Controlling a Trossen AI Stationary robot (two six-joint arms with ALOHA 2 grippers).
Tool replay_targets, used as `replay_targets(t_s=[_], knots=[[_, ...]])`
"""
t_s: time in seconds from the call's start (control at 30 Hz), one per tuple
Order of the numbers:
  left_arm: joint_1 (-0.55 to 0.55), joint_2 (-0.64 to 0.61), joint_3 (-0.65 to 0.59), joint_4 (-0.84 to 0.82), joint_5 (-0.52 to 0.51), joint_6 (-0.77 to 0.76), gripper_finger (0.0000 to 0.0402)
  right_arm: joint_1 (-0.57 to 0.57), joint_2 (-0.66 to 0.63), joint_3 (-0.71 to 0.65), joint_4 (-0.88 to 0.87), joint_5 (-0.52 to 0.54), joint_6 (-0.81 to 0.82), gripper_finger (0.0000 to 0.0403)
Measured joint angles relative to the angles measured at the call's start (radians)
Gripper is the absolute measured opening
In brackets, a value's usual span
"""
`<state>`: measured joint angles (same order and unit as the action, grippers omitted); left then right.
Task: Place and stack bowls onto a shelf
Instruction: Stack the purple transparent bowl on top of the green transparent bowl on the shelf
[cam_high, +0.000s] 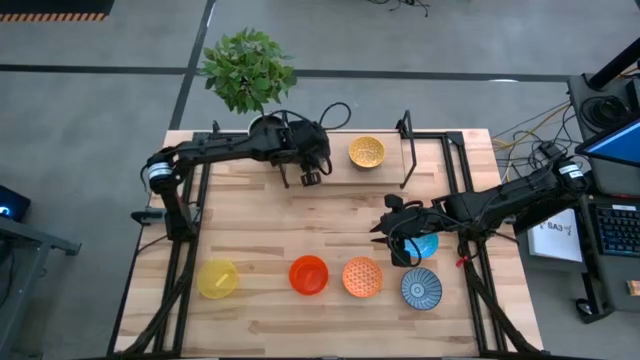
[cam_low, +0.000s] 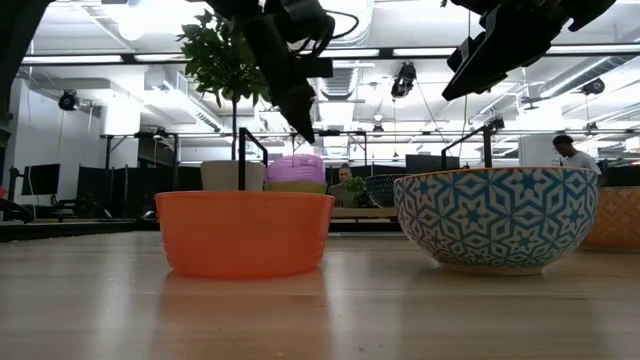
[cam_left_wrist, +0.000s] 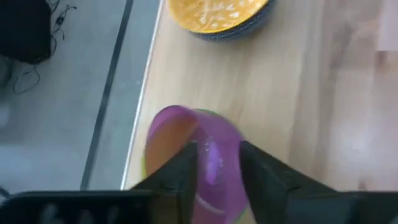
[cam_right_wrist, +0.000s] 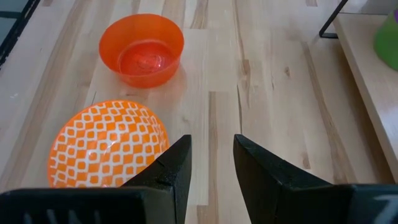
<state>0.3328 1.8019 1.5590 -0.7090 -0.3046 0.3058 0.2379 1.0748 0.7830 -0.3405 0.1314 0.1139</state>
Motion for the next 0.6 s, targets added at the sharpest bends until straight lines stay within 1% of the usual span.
replay_targets(t_s=[0.1,0.17,0.3,0.5,0.6], knots=[[0.019,0.007,-0.005,-0.006,0.000,-0.010,0.0027,0.000,0.000,0.000,0.000,0.000,-0.002,0.0109],[0.026,0.015,-0.018,-0.003,0.004,-0.023,0.0009,0.000,0.000,0.000,0.000,0.000,-0.002,0.0109],[0.024,0.026,-0.037,-0.007,0.008,-0.043,0.0020,0.000,0.000,0.000,0.000,0.000,-0.002,0.0109],[0.015,0.026,-0.037,-0.004,0.008,-0.073,0.0002,0.000,0.000,0.000,0.000,0.000,-0.002,0.0109],[0.014,0.025,-0.037,0.002,0.008,-0.087,0.0002,0.000,0.000,0.000,0.000,0.000,-0.002,0.0109]])
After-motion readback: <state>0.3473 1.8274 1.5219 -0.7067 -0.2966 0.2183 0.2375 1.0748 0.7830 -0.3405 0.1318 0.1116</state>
